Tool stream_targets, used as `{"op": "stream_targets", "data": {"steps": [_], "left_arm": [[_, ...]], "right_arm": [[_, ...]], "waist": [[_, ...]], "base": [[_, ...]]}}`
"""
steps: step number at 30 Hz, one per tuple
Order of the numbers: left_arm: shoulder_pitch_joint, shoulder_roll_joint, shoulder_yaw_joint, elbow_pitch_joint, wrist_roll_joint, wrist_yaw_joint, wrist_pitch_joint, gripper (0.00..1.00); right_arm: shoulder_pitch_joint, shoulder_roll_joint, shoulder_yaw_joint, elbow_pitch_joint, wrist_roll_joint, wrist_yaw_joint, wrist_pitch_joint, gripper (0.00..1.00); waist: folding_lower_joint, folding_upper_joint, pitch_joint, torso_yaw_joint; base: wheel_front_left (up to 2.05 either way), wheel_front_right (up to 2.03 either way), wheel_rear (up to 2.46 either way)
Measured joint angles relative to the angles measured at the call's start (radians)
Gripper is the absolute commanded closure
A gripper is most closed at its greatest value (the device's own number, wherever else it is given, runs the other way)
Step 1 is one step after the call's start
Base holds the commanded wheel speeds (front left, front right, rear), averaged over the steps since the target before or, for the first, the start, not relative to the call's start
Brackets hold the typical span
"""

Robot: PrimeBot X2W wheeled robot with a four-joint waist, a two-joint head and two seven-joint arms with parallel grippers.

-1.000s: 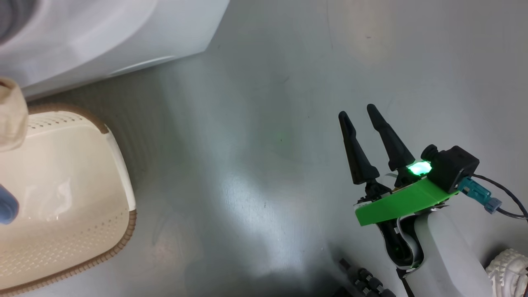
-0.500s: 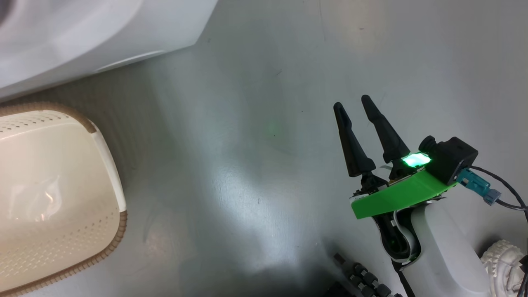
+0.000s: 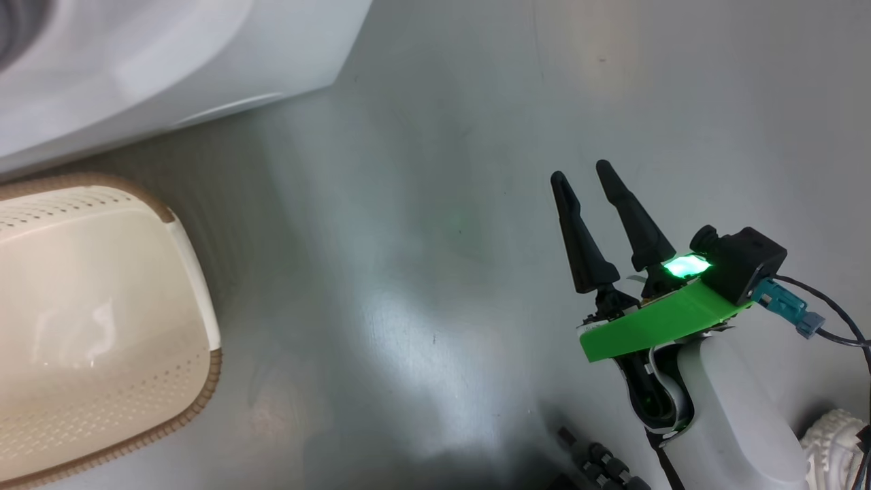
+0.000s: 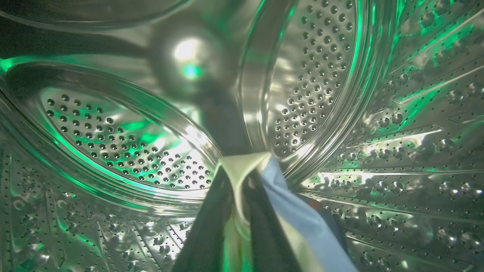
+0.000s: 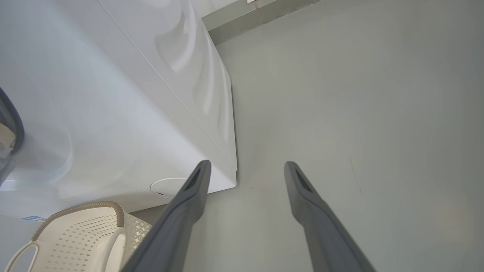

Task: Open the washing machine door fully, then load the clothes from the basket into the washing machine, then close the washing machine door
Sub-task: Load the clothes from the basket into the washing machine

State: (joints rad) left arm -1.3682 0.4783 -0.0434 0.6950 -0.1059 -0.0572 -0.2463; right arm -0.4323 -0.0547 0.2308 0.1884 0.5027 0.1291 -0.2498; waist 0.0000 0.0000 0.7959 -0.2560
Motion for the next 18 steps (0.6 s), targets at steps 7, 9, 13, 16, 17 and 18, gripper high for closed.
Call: {"op": "stream_targets", "data": {"steps": [7,9,13,16,17,18], "left_arm": [[0.025,-0.044,0.008,0.094,-0.054,0.000,0.071,0.00],[0.038,-0.057,0.007,0.110,-0.063,0.000,0.076,0.00],[0.064,-0.078,0.006,0.147,-0.085,0.000,0.079,0.00],[0.085,-0.088,0.001,0.160,-0.092,0.000,0.061,0.00],[0.092,-0.093,0.001,0.163,-0.093,0.000,0.056,0.00],[0.100,-0.099,-0.001,0.164,-0.094,0.000,0.049,0.00]], "right_arm": [[0.001,0.000,-0.013,0.006,-0.008,0.000,0.000,0.00],[0.003,0.000,-0.015,0.007,-0.009,0.000,0.000,0.00],[0.004,0.000,-0.018,0.009,-0.013,0.000,0.000,0.00],[0.005,0.000,-0.022,0.013,-0.019,0.000,0.000,0.00],[0.007,-0.001,-0.023,0.014,-0.019,0.000,0.000,0.00],[0.008,-0.001,-0.024,0.016,-0.022,0.000,0.000,0.00]], "waist": [[0.0000,0.0000,-0.040,0.019],[0.0000,0.0000,-0.051,0.025],[0.0000,0.0000,-0.075,0.037],[0.0000,0.0000,-0.094,0.046],[0.0000,0.0000,-0.100,0.050],[0.0000,0.0000,-0.107,0.053]], "base": [[0.00,0.00,0.00],[0.00,0.00,0.00],[0.00,0.00,0.00],[0.00,0.00,0.00],[0.00,0.00,0.00],[0.00,0.00,0.00]]}}
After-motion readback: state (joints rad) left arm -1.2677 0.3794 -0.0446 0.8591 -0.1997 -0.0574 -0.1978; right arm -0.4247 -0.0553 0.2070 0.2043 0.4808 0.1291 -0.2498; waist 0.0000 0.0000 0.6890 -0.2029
